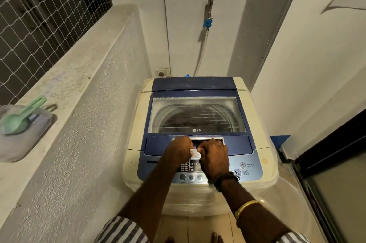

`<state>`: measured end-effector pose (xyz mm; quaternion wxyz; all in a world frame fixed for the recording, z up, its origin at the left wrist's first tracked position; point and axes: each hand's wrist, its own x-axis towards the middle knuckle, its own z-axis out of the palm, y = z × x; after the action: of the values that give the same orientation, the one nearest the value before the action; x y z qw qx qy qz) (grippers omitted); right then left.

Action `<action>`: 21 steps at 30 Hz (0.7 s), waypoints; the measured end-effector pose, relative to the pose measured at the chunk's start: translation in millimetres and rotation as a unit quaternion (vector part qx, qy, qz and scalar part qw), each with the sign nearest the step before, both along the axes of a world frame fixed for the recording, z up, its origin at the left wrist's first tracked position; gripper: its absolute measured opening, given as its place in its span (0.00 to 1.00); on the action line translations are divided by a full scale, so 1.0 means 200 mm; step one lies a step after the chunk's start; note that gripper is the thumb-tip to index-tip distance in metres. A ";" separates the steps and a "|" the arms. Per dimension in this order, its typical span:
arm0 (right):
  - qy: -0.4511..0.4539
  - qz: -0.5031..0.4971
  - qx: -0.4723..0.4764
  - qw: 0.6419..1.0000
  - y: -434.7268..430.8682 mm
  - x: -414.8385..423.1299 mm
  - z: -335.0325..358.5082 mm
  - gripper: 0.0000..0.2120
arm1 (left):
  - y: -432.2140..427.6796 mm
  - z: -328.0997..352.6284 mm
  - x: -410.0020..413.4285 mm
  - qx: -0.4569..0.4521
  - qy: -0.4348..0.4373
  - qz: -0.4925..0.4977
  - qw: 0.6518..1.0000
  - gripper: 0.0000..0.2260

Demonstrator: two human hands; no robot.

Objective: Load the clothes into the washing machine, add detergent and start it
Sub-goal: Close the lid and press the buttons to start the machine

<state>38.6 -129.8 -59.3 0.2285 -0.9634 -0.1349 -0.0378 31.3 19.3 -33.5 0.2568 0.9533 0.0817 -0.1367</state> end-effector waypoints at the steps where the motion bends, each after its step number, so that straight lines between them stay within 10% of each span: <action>1: -0.001 0.000 0.000 1.000 0.00 0.00 0.00 0.10 | 0.00 0.00 -0.01 -0.005 -0.007 0.001 1.000 0.08; 11: -0.051 0.035 0.034 0.998 -0.05 -0.06 -0.07 0.11 | 0.00 -0.18 -0.28 -0.014 -0.212 -0.030 0.977 0.18; 21: -0.096 -0.016 0.077 0.992 -0.05 -0.17 -0.13 0.16 | 0.12 -0.27 -0.48 0.071 -0.207 -0.024 0.976 0.38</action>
<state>4.6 -140.8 -85.9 0.2878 -0.9368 -0.1376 -0.1439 -64.6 43.2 -87.5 0.1969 0.9783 0.0137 0.0632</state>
